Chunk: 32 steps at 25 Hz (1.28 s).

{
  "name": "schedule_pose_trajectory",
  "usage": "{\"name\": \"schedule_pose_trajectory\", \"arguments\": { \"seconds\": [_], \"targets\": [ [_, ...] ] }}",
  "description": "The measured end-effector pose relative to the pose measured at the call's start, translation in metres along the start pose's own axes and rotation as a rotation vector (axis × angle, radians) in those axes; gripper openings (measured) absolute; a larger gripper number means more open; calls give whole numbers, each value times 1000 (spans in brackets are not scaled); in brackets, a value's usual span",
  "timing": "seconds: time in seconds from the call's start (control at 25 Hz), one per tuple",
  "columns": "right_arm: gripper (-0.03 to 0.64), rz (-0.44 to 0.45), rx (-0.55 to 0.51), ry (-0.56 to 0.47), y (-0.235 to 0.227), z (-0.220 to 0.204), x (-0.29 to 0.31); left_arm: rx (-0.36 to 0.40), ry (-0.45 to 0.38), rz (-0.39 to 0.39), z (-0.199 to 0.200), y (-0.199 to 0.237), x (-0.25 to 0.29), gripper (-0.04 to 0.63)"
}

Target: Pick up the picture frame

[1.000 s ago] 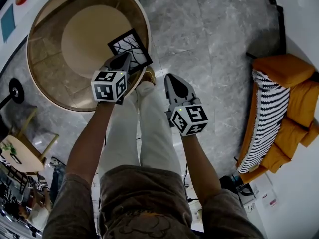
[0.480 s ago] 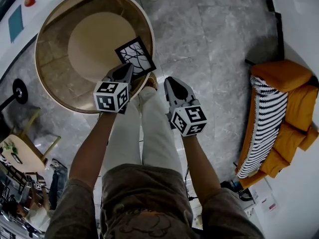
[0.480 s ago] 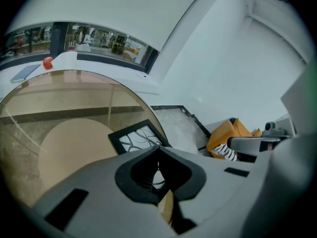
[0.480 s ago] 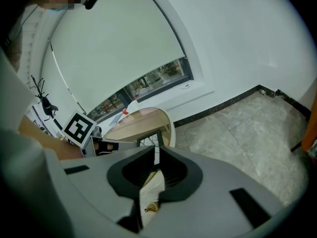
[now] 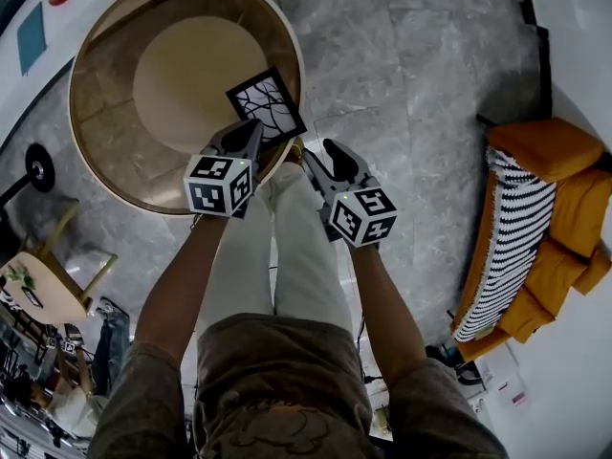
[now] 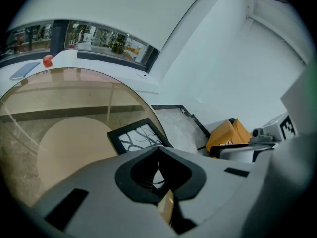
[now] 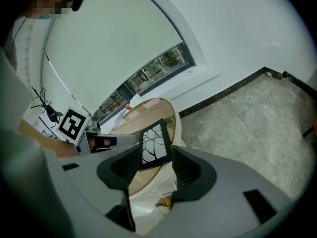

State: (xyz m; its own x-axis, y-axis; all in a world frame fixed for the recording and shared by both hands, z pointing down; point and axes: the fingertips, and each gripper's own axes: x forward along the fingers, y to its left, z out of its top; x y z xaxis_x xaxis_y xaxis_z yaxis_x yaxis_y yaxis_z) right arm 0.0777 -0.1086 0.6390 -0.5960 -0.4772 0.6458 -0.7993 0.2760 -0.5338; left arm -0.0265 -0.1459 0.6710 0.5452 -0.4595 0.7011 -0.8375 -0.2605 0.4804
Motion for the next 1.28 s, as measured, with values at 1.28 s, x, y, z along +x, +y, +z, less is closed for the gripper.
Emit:
{"name": "schedule_pose_trajectory", "arguments": {
  "seconds": [1.28],
  "targets": [
    [198,151,297,83,-37,-29,77,1,51,14,-18,12,10,17]
  ]
}}
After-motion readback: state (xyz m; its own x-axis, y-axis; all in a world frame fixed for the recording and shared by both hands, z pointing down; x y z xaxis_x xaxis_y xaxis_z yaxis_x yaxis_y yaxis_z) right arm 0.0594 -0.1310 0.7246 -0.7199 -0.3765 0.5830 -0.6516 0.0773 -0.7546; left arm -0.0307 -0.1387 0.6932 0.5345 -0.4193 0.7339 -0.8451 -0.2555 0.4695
